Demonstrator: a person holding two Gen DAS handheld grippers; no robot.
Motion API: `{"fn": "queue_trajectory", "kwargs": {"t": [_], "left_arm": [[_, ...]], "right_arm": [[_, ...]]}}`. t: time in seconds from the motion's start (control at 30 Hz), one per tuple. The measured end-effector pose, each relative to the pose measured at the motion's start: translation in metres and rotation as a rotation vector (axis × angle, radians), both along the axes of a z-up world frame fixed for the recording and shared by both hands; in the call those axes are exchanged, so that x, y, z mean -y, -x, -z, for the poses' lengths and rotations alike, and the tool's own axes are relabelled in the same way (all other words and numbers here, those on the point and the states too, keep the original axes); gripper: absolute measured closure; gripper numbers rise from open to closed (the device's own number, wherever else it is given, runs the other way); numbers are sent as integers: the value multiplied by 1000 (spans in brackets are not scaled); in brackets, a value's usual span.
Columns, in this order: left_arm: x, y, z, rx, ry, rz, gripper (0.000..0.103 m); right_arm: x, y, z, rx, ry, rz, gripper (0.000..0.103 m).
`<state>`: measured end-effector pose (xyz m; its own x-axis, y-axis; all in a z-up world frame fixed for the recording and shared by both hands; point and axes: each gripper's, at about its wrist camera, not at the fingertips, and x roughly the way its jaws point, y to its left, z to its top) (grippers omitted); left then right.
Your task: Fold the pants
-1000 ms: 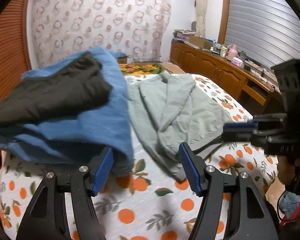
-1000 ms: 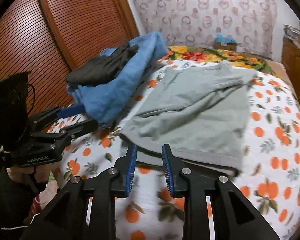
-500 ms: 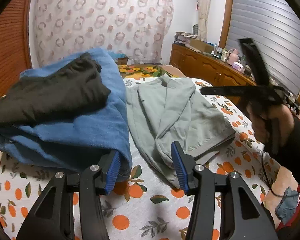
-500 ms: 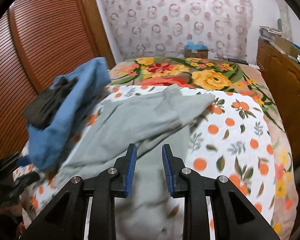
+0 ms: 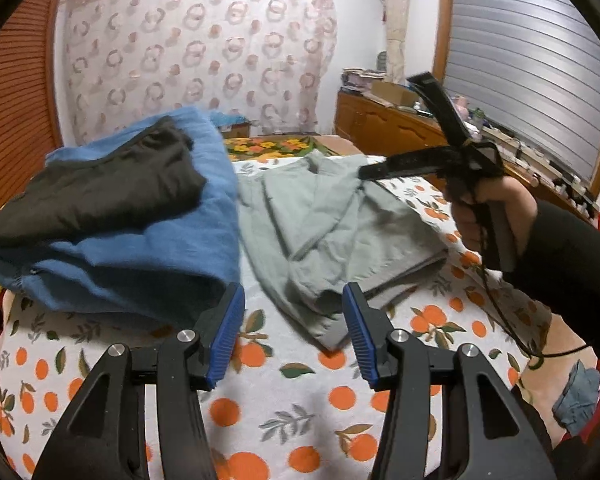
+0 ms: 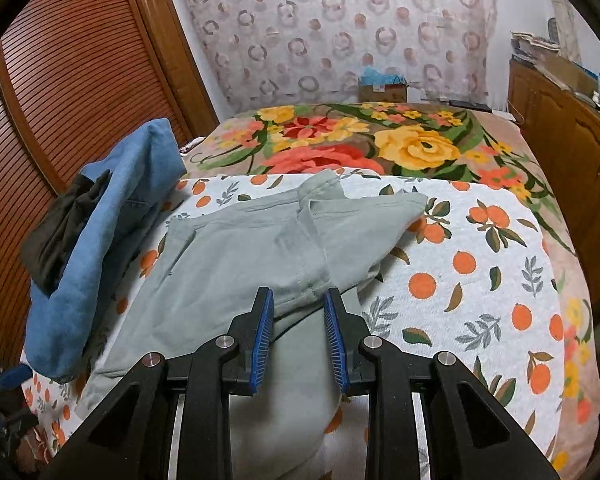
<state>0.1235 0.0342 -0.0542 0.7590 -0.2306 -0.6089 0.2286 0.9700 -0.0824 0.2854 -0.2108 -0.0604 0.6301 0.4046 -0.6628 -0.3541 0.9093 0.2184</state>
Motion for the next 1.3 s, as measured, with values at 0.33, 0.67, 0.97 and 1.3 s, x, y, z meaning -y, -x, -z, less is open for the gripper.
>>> {"fn": "queue_trajectory", "kwargs": {"t": [0.33, 0.67, 0.97, 1.3], "left_arm": [[15, -35, 18, -84, 35, 66, 61], [13, -44, 28, -133, 65, 93, 91], [7, -32, 22, -119, 97, 81, 94], [11, -21, 27, -137, 111, 77, 94]], "right_arm": [[1, -6, 2, -5, 17, -30, 76], [-3, -13, -20, 68, 34, -64, 100], [-73, -41, -55, 161, 82, -198, 100], [-140, -52, -54, 111, 111, -351, 100]]}}
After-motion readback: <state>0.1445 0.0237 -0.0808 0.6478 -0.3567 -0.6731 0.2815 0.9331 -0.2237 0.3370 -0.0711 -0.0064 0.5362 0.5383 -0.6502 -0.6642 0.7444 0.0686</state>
